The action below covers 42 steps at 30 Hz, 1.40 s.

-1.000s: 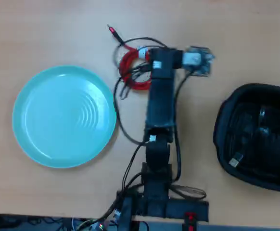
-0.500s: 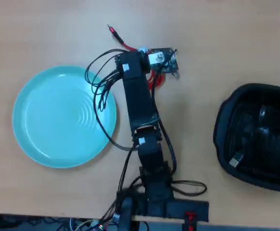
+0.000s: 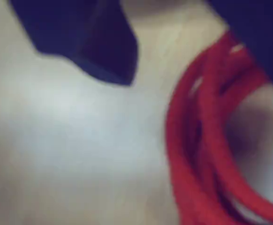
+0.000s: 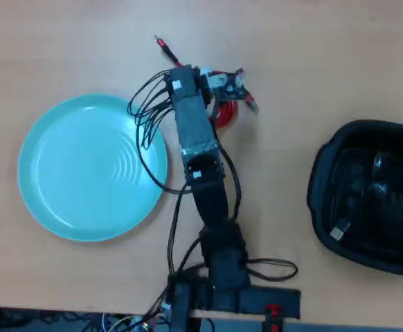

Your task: Put a black charging cable in a black bowl and put a red charging cable in a green bowl

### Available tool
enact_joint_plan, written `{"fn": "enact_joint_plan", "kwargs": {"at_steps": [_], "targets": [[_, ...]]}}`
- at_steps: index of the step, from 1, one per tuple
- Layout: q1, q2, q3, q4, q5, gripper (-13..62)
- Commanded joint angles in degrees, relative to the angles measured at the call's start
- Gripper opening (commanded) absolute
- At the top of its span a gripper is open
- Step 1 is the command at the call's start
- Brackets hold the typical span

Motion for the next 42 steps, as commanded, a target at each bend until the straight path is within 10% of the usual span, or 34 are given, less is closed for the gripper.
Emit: {"fn": "enact_joint_plan", "kwargs": {"at_steps": [1,12,18,25,42], "targets": [[-0.62,-0.44,-2.55,-3.43,0.35,34.5],[-2.99,-5.01,-2.46,-11.25,0.44,29.1],[-3.6,-5.01,-2.72,-13.89,2.72,-9.4],[-2.9,-2.46,-2.72,-12.83,4.31,-6.3],[4.75,46.05,-2.02,-10.99,4.48,-6.3]]}}
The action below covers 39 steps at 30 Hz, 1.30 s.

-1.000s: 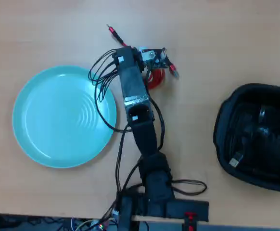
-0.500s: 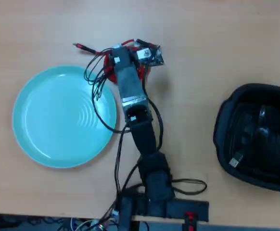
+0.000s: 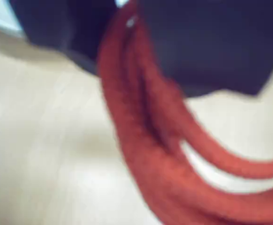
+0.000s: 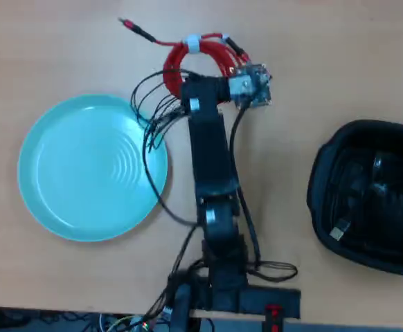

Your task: Put a black charging cable in a black bowl and put a red charging cable in a green bowl

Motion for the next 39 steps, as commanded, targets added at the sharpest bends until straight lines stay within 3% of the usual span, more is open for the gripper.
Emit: {"fn": "enact_joint_plan", "kwargs": {"at_steps": [1,12,26,33,36,39], "targets": [[-1.32,18.98,-2.2,0.35,1.05,-6.3],[-26.98,21.09,-2.02,-0.18,9.76,-6.3],[-48.16,-6.06,-3.25,-5.27,21.36,-6.2],[-52.03,-8.79,-2.64,-6.15,23.82,-5.4],[-52.21,-11.51,-3.52,-6.42,23.99,-0.2],[-52.12,-12.74,-3.52,-6.24,25.84,10.5]]}}
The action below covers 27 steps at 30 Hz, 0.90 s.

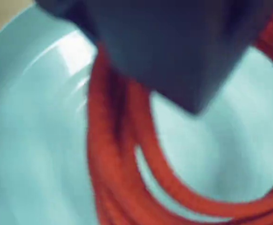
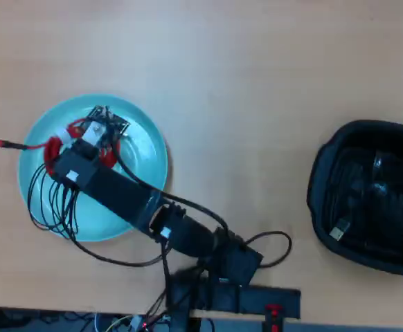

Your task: Put a black charging cable in a black bowl and put a red charging cable in a green bowl

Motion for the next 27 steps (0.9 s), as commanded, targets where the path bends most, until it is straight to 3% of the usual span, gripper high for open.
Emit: {"fn": "enact_joint_plan", "kwargs": {"at_steps": [1,7,11,16,27], "targets": [[-0.62,1.14,-3.16,-3.16,3.78,14.7],[-0.35,1.14,-3.16,-2.64,5.1,34.4],[0.18,0.62,-2.81,-1.93,5.19,41.1],[7.12,0.7,-2.64,2.29,2.99,42.0],[32.61,0.79,0.62,3.25,-25.66,42.0]]}}
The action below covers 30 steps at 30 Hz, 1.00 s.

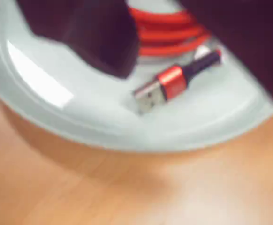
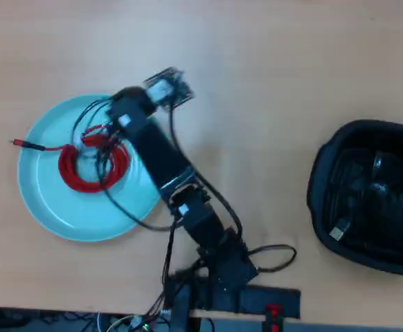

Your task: Put a black charging cable in a black bowl and put a red charging cable in a green bowl

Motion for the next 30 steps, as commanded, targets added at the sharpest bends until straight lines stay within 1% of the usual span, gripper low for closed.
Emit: {"fn": "enact_joint_plan", "kwargs": {"at_steps": [1,3,8,11,14,18,22,25,30], "targets": [[5.98,1.05,0.97,0.79,-7.21,42.0],[11.34,2.29,5.27,0.79,-10.9,42.0],[24.43,12.92,20.3,-2.2,-19.6,42.1],[31.9,21.18,31.03,-7.29,-24.26,42.0],[37.88,32.17,45.53,-14.68,-25.14,42.0],[40.87,48.43,69.79,-31.64,-23.82,41.9],[41.04,62.84,92.64,-48.78,-16.61,41.4],[39.73,67.5,106.52,-62.84,-14.15,41.4],[39.38,67.24,116.46,-79.63,-14.41,41.3]]}}
